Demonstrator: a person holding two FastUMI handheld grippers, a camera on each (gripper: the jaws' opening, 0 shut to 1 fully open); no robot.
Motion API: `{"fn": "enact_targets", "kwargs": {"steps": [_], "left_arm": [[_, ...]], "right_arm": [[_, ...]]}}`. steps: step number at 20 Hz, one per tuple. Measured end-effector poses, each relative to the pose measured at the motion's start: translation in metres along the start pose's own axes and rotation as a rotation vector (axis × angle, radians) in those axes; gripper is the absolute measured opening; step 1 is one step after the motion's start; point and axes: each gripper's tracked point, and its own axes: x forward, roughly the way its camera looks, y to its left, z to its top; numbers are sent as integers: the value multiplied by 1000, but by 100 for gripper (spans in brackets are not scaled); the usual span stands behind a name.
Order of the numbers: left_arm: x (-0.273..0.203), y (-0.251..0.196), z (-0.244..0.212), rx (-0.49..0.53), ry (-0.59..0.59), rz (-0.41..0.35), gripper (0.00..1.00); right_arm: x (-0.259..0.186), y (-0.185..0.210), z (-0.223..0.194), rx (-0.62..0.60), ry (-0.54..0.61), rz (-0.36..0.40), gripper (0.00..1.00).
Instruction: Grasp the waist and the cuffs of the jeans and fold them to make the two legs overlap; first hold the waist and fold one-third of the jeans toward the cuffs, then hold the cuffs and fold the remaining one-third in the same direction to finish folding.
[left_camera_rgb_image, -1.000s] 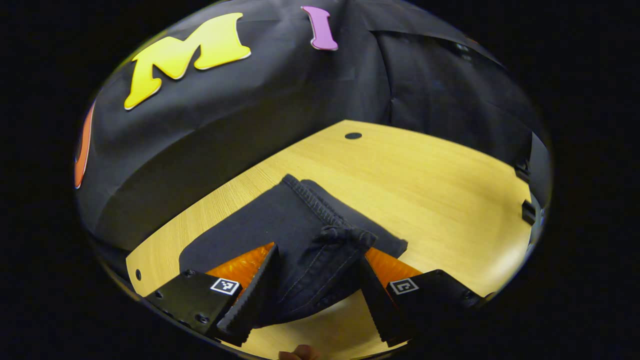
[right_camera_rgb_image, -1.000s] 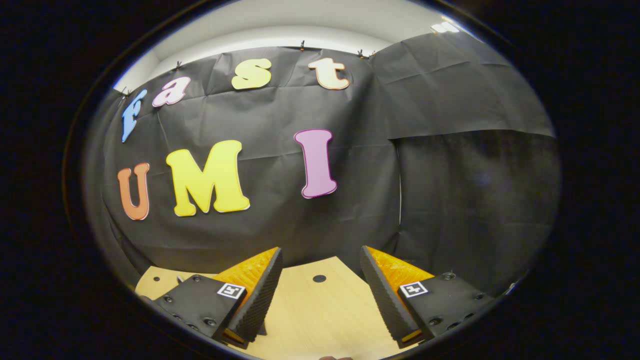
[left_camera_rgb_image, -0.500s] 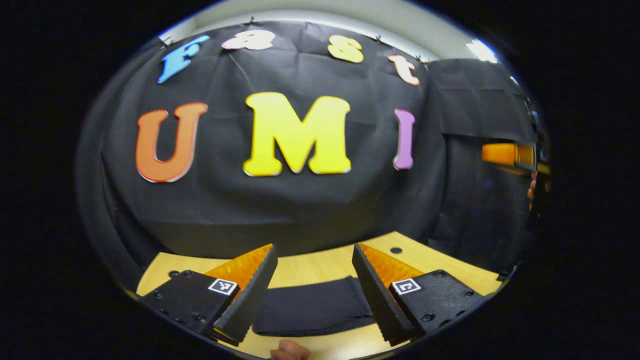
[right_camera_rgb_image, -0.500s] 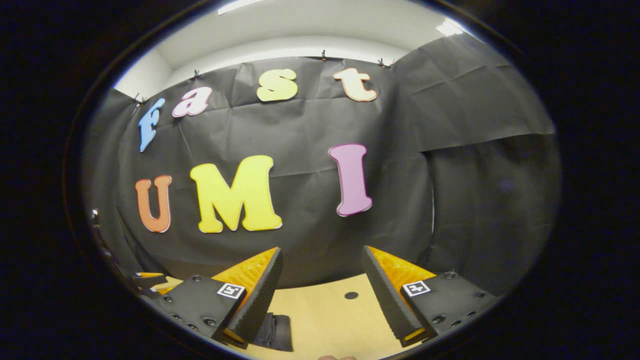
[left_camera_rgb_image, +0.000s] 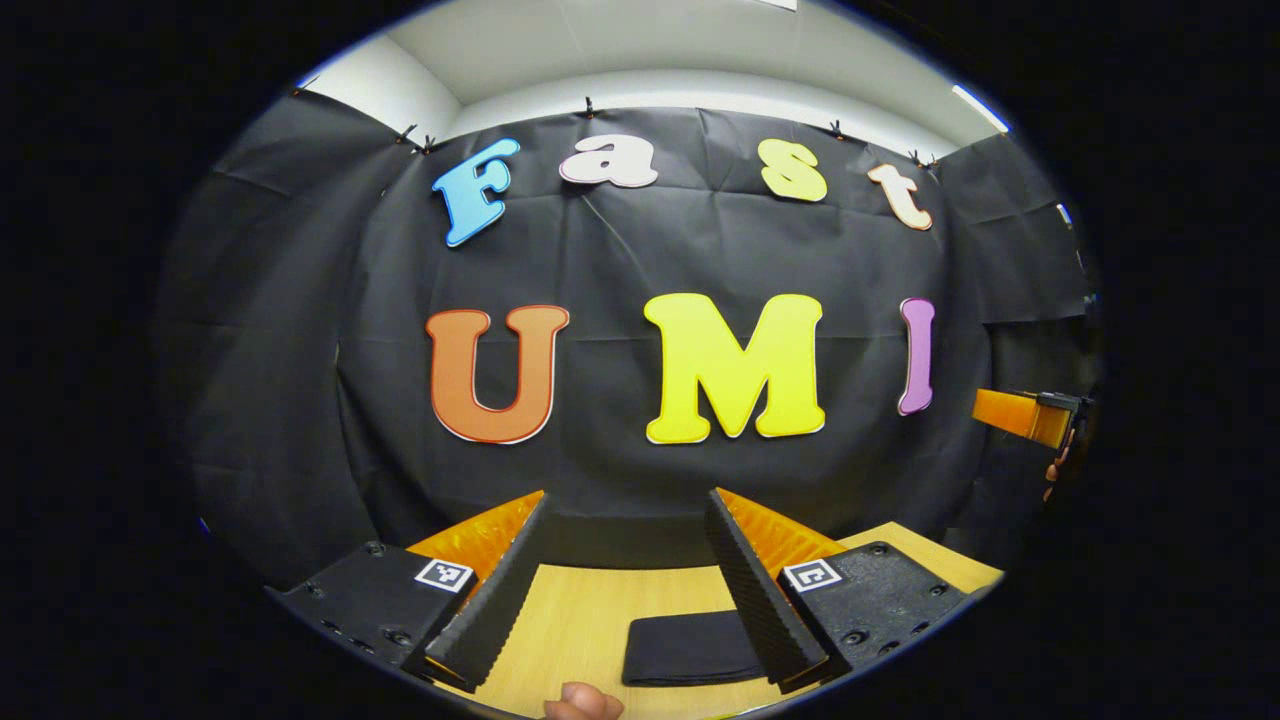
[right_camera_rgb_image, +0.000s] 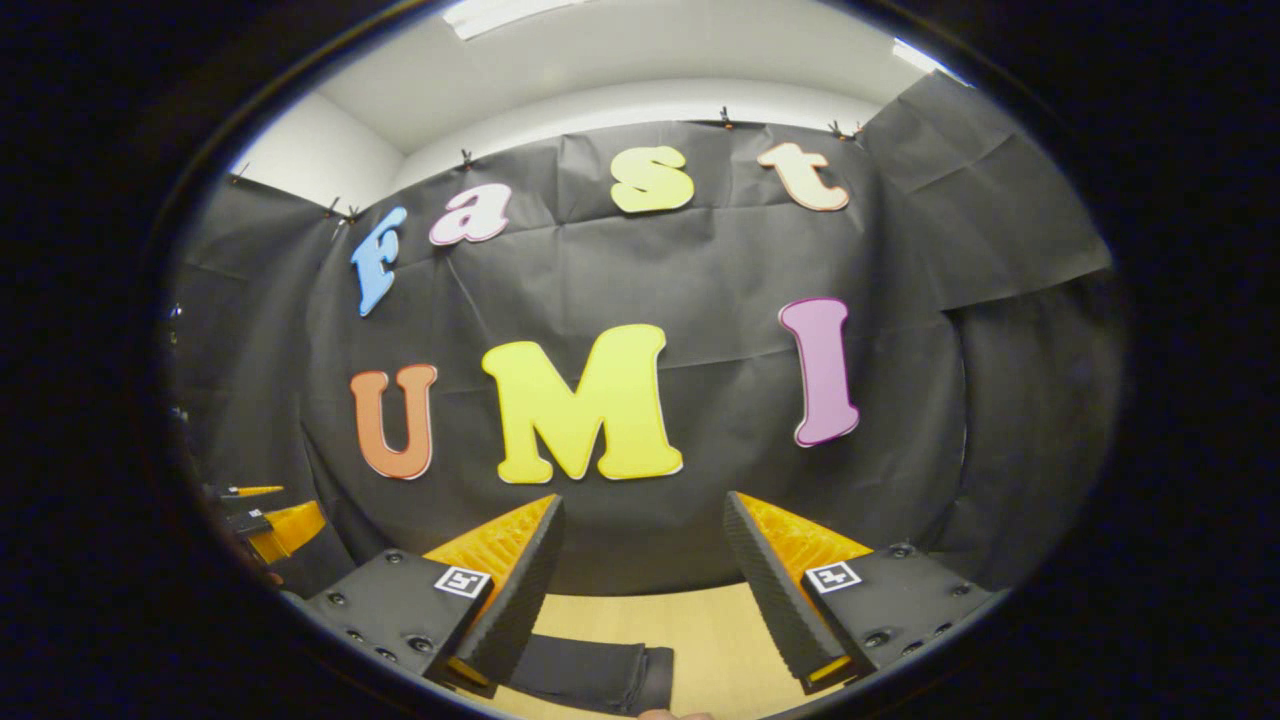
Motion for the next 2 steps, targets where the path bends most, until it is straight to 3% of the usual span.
{"fn": "enact_targets", "kwargs": {"steps": [1, 2], "left_arm": [[-1, 2, 1, -4, 6, -2, 88], [-1, 2, 0, -13, 11, -4, 88]], "right_arm": [[-1, 7, -8, -9, 10, 10, 93], [-2, 14, -18, -16, 26, 25, 98]]}}
